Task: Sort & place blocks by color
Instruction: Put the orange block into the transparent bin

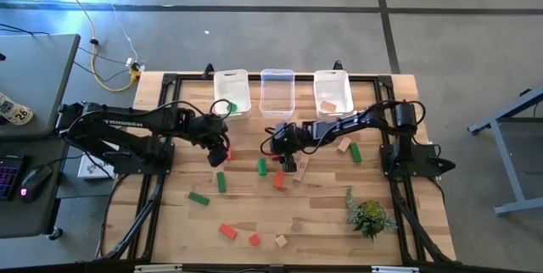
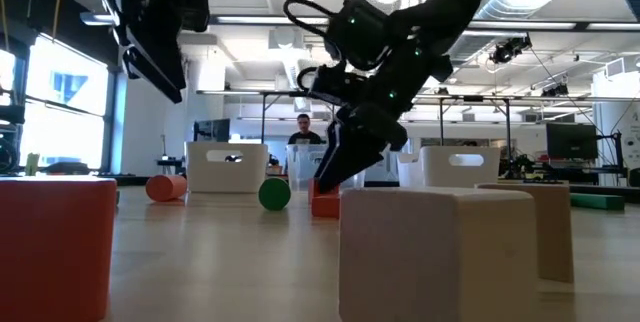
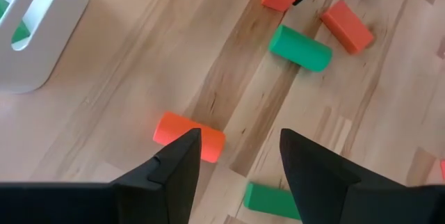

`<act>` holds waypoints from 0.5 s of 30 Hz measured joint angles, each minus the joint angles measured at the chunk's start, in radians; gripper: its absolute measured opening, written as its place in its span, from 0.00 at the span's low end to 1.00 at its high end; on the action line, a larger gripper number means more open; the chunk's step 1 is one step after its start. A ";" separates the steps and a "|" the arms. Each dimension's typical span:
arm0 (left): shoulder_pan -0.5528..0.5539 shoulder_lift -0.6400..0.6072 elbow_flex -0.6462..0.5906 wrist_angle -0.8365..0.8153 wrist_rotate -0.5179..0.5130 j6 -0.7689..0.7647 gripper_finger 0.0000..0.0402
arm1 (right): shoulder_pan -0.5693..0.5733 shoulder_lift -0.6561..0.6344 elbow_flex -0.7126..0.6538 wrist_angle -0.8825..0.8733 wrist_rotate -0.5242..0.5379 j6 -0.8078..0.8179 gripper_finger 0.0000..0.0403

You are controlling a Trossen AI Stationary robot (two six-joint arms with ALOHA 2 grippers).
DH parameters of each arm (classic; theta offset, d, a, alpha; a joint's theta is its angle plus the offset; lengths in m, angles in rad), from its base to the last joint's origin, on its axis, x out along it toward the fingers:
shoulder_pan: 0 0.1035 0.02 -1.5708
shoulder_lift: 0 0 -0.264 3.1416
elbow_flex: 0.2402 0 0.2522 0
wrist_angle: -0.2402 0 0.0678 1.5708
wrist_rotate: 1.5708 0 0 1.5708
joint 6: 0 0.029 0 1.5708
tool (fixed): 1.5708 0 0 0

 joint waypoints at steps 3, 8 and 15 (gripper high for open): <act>-0.014 0.000 0.000 -0.007 -0.002 0.000 0.46 | 0.000 0.000 0.000 0.004 0.014 0.000 0.46; -0.052 0.000 0.000 -0.032 -0.005 -0.022 0.46 | 0.000 0.000 0.000 -0.002 -0.001 0.000 0.31; -0.118 0.000 0.000 -0.097 -0.037 -0.089 0.46 | 0.000 -0.001 0.000 0.002 -0.003 0.021 0.26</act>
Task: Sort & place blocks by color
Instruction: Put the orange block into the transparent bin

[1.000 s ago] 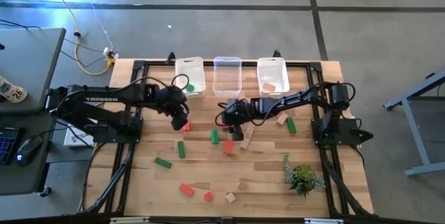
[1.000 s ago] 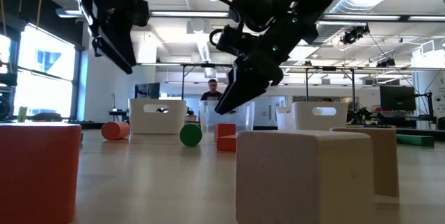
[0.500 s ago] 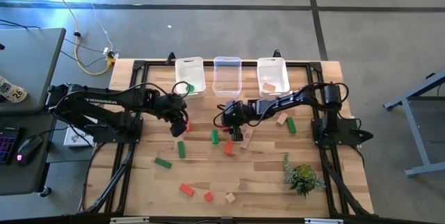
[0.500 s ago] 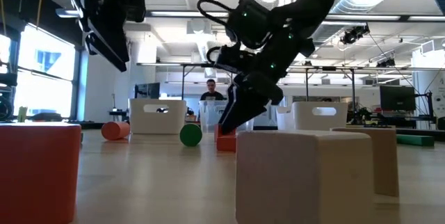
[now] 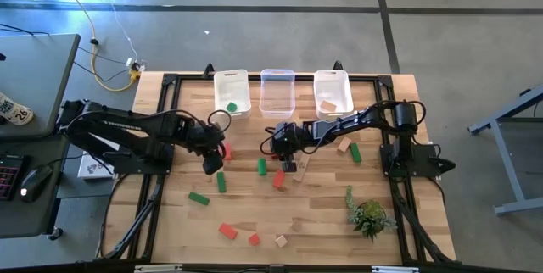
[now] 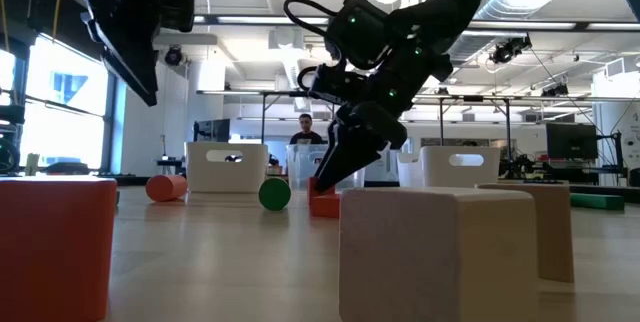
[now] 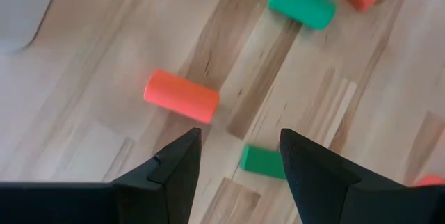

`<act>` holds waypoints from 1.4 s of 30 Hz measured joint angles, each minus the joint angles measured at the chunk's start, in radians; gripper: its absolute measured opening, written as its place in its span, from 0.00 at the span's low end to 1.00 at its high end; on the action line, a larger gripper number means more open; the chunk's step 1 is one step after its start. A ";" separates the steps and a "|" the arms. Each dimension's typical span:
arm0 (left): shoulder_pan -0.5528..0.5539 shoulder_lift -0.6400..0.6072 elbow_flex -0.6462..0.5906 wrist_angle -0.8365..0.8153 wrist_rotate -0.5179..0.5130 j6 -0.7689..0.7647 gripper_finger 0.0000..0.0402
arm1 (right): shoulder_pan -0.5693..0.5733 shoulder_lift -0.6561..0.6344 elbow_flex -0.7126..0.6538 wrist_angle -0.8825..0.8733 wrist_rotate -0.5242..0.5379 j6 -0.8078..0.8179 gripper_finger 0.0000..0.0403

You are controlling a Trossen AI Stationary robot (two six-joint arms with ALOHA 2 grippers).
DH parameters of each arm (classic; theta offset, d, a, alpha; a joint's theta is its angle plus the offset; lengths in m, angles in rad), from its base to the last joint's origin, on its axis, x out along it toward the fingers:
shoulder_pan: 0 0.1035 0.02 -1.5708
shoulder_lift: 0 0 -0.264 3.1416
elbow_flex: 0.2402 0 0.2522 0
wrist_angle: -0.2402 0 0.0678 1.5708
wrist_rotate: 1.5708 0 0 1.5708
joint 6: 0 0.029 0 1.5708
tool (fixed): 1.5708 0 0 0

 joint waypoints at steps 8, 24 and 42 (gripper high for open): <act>-0.101 0.000 0.000 -0.038 -0.015 -0.064 0.46 | -0.006 -0.056 0.000 0.007 0.049 0.004 0.27; -0.282 0.000 -0.044 -0.031 -0.015 -0.103 0.46 | -0.190 -0.216 0.000 0.126 0.256 0.005 0.28; -0.377 0.000 -0.120 -0.026 -0.020 -0.285 0.46 | -0.380 -0.188 0.000 0.103 0.164 0.164 0.28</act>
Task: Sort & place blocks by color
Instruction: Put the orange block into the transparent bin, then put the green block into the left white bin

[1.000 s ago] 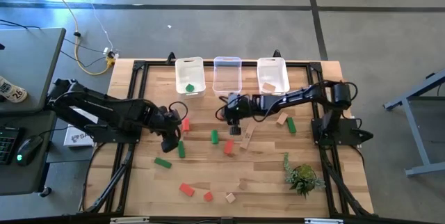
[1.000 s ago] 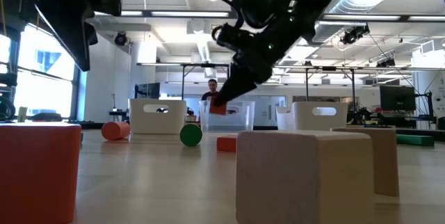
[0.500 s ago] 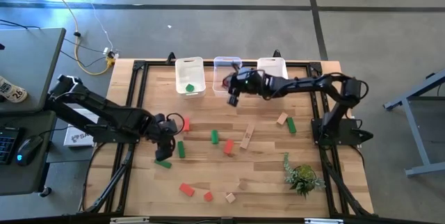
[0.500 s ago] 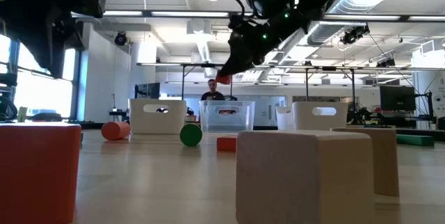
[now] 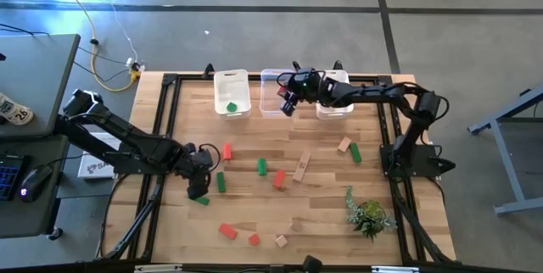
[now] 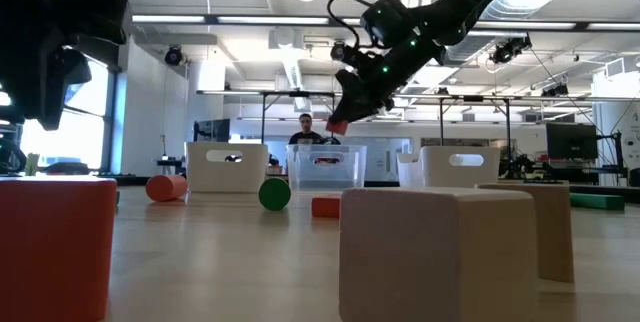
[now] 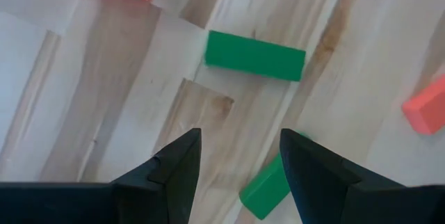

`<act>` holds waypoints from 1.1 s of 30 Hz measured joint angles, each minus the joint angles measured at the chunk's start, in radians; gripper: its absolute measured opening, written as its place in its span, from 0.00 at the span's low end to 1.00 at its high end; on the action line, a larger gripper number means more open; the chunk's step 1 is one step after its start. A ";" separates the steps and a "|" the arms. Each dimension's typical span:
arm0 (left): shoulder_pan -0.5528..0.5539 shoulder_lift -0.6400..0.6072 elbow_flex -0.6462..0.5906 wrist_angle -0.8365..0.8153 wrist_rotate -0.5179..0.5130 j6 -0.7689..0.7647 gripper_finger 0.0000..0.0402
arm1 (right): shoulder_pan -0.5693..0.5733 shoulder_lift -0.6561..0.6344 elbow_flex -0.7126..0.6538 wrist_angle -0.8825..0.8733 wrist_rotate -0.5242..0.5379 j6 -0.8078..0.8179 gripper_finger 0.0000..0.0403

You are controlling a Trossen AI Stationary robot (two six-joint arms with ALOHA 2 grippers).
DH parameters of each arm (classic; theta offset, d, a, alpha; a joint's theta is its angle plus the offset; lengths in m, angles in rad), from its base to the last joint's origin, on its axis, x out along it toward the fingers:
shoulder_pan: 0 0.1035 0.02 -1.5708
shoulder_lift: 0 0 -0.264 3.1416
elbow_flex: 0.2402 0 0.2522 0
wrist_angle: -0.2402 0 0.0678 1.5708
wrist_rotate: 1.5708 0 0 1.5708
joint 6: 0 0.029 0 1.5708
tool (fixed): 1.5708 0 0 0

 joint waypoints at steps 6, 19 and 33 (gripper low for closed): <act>-0.046 0.001 0.000 0.000 0.018 0.000 0.46 | -0.001 0.017 0.000 -0.038 -0.005 0.007 0.28; -0.174 0.001 0.000 0.000 0.037 0.015 0.46 | -0.001 0.018 0.000 -0.045 -0.019 0.023 0.35; -0.234 0.145 0.000 0.085 0.042 0.065 0.46 | 0.001 0.018 0.000 -0.038 -0.009 0.016 0.51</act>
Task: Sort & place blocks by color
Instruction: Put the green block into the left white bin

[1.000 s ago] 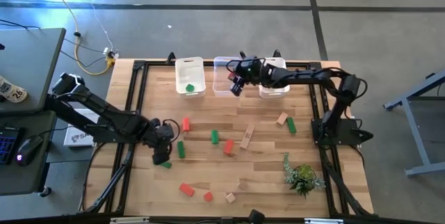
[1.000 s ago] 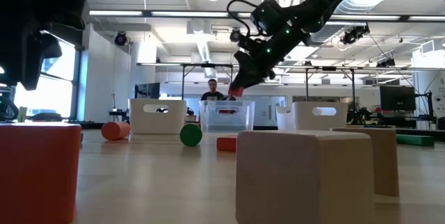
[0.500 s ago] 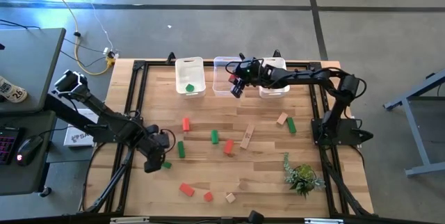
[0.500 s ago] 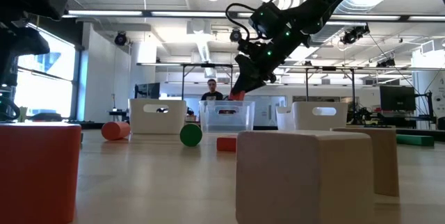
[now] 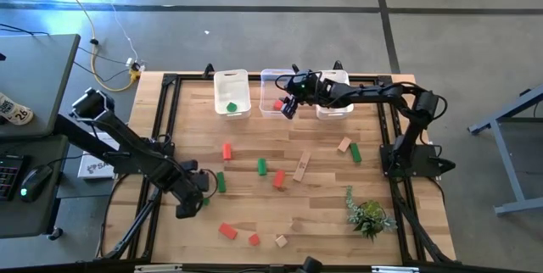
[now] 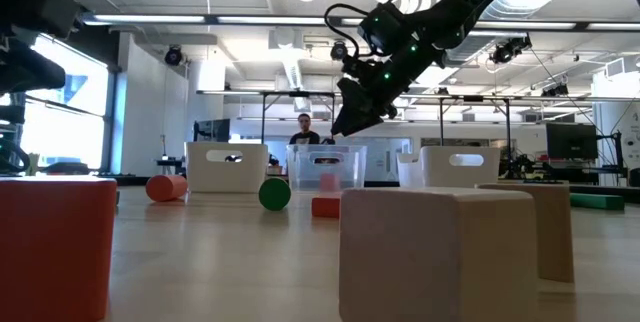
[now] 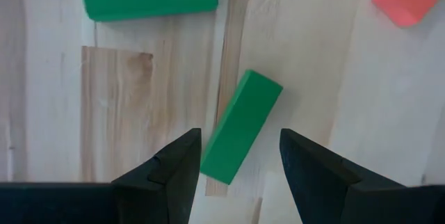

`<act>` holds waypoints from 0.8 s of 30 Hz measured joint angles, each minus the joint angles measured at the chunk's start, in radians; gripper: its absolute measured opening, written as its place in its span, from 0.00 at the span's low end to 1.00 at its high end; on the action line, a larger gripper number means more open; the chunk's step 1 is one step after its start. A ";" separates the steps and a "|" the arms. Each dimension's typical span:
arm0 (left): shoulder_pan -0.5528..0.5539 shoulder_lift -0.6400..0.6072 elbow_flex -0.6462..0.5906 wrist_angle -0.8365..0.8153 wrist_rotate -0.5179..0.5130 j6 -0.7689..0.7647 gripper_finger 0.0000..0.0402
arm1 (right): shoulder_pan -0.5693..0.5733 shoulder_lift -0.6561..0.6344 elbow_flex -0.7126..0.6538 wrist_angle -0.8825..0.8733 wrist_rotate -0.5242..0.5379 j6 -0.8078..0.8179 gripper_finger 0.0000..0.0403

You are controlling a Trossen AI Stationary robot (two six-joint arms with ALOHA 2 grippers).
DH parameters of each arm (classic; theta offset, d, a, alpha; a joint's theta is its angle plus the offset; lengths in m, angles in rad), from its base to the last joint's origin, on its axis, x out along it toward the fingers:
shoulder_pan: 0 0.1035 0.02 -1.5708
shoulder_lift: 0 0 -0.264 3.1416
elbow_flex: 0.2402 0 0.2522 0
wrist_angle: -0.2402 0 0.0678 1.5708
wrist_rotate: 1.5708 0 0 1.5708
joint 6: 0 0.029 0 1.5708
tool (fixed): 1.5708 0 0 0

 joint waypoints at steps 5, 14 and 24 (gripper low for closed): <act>0.000 0.074 0.000 0.005 0.027 0.005 0.46 | 0.000 0.000 0.000 0.000 0.000 0.000 0.51; 0.000 0.204 0.000 0.081 0.076 0.049 0.46 | 0.000 0.000 0.000 0.001 0.001 0.000 0.51; 0.001 0.270 0.005 0.074 0.063 0.043 0.43 | 0.001 0.000 0.000 0.002 -0.004 0.008 0.51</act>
